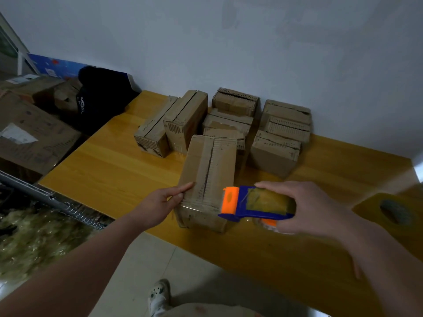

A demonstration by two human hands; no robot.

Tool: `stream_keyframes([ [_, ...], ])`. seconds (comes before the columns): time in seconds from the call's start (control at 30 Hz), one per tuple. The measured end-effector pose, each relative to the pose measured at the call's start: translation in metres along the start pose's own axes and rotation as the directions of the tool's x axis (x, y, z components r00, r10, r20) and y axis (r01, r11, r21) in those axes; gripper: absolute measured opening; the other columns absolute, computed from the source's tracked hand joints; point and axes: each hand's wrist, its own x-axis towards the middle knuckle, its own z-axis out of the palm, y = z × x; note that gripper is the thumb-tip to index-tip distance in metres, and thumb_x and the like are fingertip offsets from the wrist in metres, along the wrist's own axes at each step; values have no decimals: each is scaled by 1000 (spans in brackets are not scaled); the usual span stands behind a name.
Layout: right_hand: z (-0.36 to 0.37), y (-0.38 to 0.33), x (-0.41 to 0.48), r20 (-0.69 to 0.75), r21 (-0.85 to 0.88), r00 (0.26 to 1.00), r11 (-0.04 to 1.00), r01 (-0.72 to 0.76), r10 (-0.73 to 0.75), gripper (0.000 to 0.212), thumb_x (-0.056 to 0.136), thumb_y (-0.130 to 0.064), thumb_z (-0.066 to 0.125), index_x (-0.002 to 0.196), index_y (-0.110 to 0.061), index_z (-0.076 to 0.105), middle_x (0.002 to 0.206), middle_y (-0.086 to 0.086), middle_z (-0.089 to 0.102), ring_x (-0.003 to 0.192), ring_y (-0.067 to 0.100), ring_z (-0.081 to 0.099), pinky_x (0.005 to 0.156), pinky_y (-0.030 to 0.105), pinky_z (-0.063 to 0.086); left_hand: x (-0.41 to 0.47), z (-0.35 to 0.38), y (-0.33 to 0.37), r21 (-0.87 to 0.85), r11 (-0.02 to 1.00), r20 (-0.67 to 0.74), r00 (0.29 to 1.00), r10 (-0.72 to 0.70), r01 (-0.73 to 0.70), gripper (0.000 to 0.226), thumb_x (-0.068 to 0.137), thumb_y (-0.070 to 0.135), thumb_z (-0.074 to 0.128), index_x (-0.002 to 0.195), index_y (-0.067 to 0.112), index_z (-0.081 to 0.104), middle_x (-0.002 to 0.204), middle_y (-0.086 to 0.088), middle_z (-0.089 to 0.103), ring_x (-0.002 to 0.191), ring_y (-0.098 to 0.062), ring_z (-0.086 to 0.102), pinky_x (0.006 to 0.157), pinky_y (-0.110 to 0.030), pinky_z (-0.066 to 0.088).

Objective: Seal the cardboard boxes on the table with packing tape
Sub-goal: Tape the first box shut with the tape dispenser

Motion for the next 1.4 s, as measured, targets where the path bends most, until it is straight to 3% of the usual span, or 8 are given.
stream_keyframes([
  [0.17, 13, 14, 3, -35, -15, 999, 1000, 16, -16, 81, 72, -38, 81, 135, -57, 33, 111, -26, 44, 101, -6, 48, 77, 15, 47, 9, -4, 18, 298, 954, -3, 1000, 26, -24, 38, 101, 24, 44, 128, 51, 43, 160, 5, 5, 148, -18, -1, 118, -51, 15],
  [0.27, 17, 17, 0, -65, -17, 997, 999, 37, -38, 75, 73, -40, 79, 121, -68, 30, 111, -21, 49, 103, -6, 46, 77, 15, 46, 25, 3, 45, 592, 778, 138, 978, 159, -210, 43, 95, 45, 28, 138, 52, 32, 159, 11, -3, 146, -19, -12, 114, -58, -4],
  [0.37, 23, 18, 0, -71, -3, 997, 1000, 29, -29, 73, 72, -40, 80, 118, -69, 30, 113, -19, 50, 105, -1, 48, 81, 22, 50, 50, 15, 65, 718, 595, 324, 930, 173, -360, 42, 101, 41, 27, 142, 52, 25, 158, 14, -10, 145, -17, -17, 111, -58, -12],
  [0.57, 25, 21, -2, -97, -5, 995, 1000, -2, 2, 78, 72, -36, 80, 132, -57, 35, 117, -18, 50, 106, 1, 48, 83, 26, 51, 77, 31, 70, 713, 582, 464, 885, 29, -392, 42, 103, 34, 32, 142, 48, 31, 160, 11, -10, 145, -18, -19, 113, -59, -14],
  [0.8, 22, 26, -5, -73, 74, 997, 997, -23, 29, 86, 71, -29, 82, 135, -59, 34, 119, -17, 47, 106, 2, 50, 84, 27, 54, 75, 29, 46, 678, 584, 406, 890, 209, -446, 77, 79, 77, -1, 140, 48, 35, 151, 22, -9, 140, -7, -17, 107, -51, -26],
  [1.07, -1, 39, -24, -47, 53, 998, 998, -41, 43, 82, 72, -30, 83, 128, -61, 32, 109, -31, 44, 102, -20, 43, 75, 3, 42, 77, 28, 37, 698, 558, 384, 892, 237, -449, 85, 79, 77, -13, 141, 46, 36, 154, 18, -14, 140, -14, -30, 106, -48, -30],
  [1.2, -3, 42, -24, -26, 30, 999, 999, -42, 43, 85, 73, -23, 82, 133, -55, 32, 107, -34, 41, 101, -23, 41, 75, 2, 40, 75, 32, 41, 741, 504, 397, 895, 205, -444, 92, 74, 79, -17, 143, 43, 33, 153, 13, -22, 137, -17, -35, 107, -49, -29],
  [1.4, -14, 59, -37, 7, 1, 993, 993, -116, 116, 80, 73, -29, 82, 134, -54, 37, 106, -23, 49, 97, -8, 51, 71, 9, 42, 75, 32, 40, 756, 468, 406, 889, 211, -457, 82, 79, 78, -8, 141, 43, 33, 154, 9, -21, 137, -19, -35, 108, -51, -26],
])
